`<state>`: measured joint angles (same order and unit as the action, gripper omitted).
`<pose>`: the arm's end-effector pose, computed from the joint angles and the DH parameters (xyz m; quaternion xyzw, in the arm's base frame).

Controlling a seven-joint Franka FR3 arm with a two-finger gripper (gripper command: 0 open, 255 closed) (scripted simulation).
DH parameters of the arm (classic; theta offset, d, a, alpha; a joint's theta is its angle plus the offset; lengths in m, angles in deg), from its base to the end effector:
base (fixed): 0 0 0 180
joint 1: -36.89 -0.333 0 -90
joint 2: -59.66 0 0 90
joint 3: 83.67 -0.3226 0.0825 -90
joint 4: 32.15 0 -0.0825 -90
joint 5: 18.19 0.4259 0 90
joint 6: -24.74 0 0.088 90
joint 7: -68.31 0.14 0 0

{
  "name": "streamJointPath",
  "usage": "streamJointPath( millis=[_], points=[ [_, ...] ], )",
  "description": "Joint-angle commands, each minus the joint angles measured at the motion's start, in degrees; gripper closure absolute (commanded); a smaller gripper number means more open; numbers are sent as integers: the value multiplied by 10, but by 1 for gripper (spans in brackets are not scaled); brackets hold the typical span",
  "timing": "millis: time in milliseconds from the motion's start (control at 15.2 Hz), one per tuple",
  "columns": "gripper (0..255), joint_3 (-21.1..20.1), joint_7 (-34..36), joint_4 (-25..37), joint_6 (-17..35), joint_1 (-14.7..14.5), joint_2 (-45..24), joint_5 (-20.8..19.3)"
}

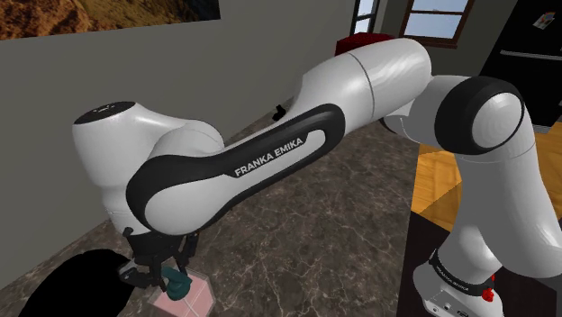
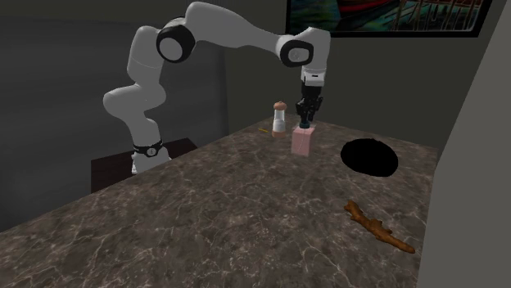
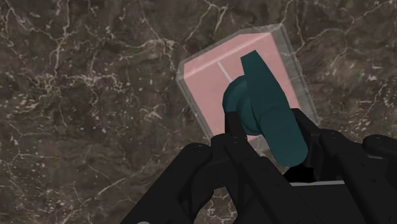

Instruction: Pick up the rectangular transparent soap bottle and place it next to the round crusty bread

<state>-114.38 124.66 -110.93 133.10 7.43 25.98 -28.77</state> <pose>0.4472 0.6028 0.3684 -0.9981 -0.0241 0.0452 0.0330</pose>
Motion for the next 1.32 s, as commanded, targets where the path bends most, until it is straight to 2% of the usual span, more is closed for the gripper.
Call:
streamJointPath(
  millis=[0, 462, 528, 858, 1122, 1254],
  points=[
    [255, 1, 0, 0, 4, -1, -3, -1],
    [255, 1, 0, 0, 4, -1, -3, -1],
    [0, 1, 0, 0, 4, -1, -4, -1],
    [0, 1, 0, 0, 4, -1, -4, -2],
    [0, -3, -5, 60, -64, -4, 6, 4],
    [0, -3, -5, 60, -64, -4, 6, 4]
  ],
)
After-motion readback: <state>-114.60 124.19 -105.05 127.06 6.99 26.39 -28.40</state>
